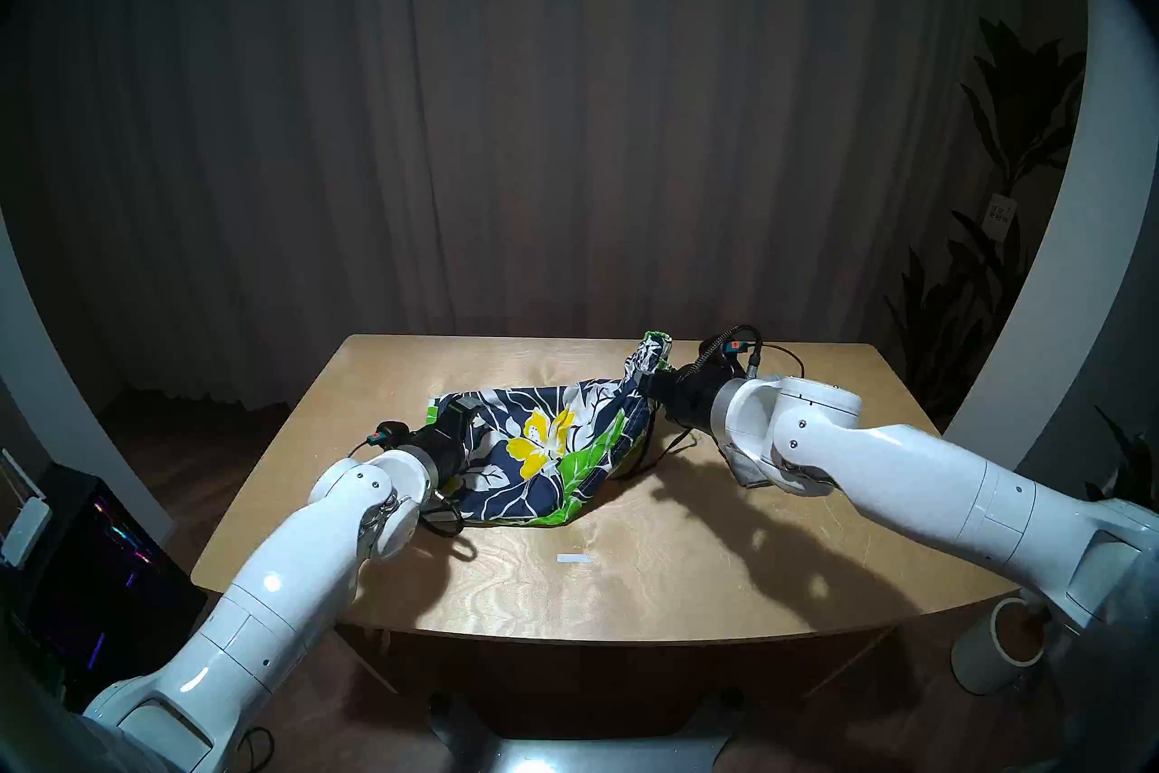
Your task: Fold pants twice and stack them
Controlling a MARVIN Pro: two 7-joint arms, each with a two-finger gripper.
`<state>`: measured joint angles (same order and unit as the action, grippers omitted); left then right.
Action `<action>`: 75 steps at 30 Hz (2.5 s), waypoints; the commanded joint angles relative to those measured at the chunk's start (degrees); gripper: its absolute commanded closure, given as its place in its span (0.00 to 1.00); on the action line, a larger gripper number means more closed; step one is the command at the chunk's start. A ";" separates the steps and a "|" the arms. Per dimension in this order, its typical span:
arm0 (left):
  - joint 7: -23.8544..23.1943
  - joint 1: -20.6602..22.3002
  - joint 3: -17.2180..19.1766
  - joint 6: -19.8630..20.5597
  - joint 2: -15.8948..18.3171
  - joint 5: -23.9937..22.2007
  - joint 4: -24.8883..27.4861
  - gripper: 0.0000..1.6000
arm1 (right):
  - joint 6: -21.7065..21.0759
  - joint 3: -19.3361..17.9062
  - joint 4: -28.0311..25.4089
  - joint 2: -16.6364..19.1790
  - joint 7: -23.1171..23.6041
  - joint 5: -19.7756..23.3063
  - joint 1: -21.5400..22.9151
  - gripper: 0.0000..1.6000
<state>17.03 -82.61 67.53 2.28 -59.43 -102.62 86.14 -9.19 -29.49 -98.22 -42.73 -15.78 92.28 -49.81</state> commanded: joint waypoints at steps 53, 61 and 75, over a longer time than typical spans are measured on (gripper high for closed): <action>-17.90 -10.69 14.58 -10.24 -1.63 -7.94 5.67 0.00 | -16.31 10.64 19.15 -27.73 13.43 -15.08 18.14 1.00; -23.86 -15.59 20.23 -12.40 -4.27 -11.02 9.20 0.00 | -17.93 11.93 20.87 -29.38 14.58 -16.88 19.53 1.00; -34.87 -22.07 25.98 -13.50 -6.48 -12.84 9.73 0.00 | -22.58 17.06 26.61 -34.63 20.98 -23.82 26.92 1.00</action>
<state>-12.62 -102.17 91.61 -11.11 -65.00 -115.21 94.69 -30.60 -13.26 -73.16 -72.81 2.28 71.09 -28.49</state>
